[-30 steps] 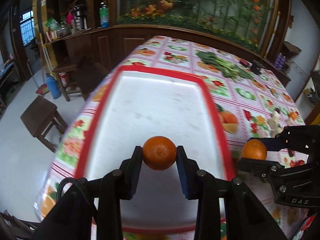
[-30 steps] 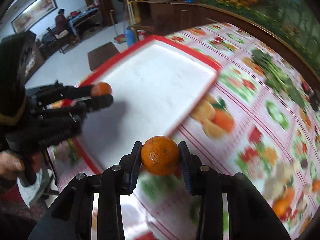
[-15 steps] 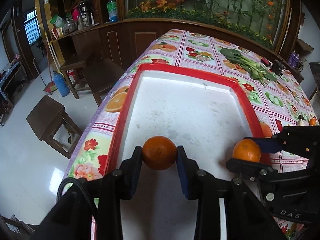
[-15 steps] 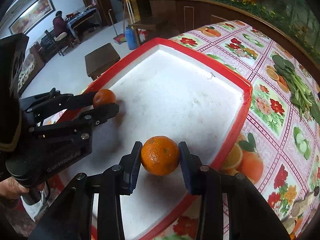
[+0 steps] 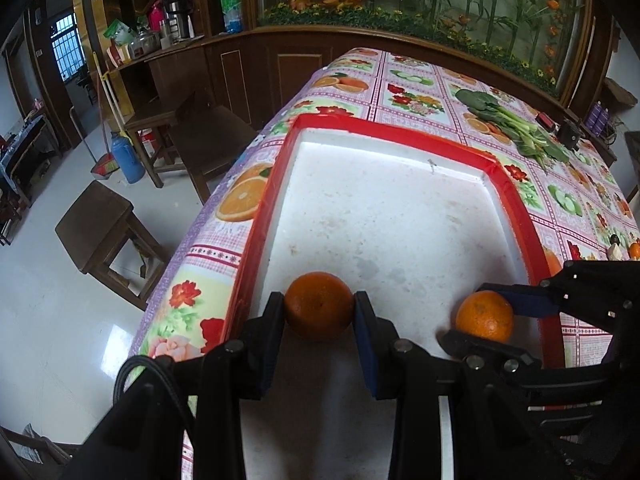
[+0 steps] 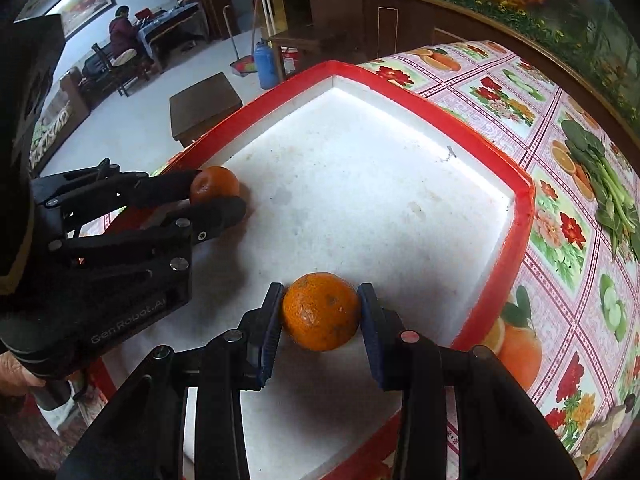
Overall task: Organize fruits
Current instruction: 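Lower both oranges into the tray and open both grippers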
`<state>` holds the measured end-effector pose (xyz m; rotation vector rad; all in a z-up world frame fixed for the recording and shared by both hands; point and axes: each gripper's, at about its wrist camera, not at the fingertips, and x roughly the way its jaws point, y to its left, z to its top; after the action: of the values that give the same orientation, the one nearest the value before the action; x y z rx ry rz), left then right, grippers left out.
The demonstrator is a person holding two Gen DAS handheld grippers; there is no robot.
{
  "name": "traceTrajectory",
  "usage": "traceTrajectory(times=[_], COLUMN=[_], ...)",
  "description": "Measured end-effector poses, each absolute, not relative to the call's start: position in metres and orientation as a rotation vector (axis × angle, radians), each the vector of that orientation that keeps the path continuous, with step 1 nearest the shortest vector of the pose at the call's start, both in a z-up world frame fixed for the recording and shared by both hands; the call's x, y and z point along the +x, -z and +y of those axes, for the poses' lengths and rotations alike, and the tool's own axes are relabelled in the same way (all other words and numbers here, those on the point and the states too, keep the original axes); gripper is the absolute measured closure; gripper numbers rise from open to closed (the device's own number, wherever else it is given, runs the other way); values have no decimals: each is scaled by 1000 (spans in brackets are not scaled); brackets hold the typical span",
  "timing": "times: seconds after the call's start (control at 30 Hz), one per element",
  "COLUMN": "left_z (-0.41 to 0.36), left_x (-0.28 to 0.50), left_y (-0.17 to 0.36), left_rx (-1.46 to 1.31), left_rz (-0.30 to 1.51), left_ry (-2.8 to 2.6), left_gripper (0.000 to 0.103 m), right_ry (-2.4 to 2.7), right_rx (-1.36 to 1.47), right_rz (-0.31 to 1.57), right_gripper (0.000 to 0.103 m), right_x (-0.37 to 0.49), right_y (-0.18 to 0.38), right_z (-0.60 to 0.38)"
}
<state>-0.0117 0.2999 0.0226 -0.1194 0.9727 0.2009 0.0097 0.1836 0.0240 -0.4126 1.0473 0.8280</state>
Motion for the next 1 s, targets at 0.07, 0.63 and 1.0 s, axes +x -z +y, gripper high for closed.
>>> traceTrajectory(times=[0.07, 0.63, 1.0], left_z=[299, 282, 260], left_x=[-12, -25, -41], left_y=[-23, -35, -59], left_rx=[-116, -121, -133], left_rz=[977, 964, 906], left_ry=[-208, -232, -225], left_gripper=[63, 35, 34], right_ry=[-821, -796, -724], right_rx=[-422, -485, -502], right_rz=[1047, 971, 892], right_gripper=[60, 34, 22], right_x=[10, -18, -47], right_y=[-24, -43, -65], right_z=[184, 170, 137])
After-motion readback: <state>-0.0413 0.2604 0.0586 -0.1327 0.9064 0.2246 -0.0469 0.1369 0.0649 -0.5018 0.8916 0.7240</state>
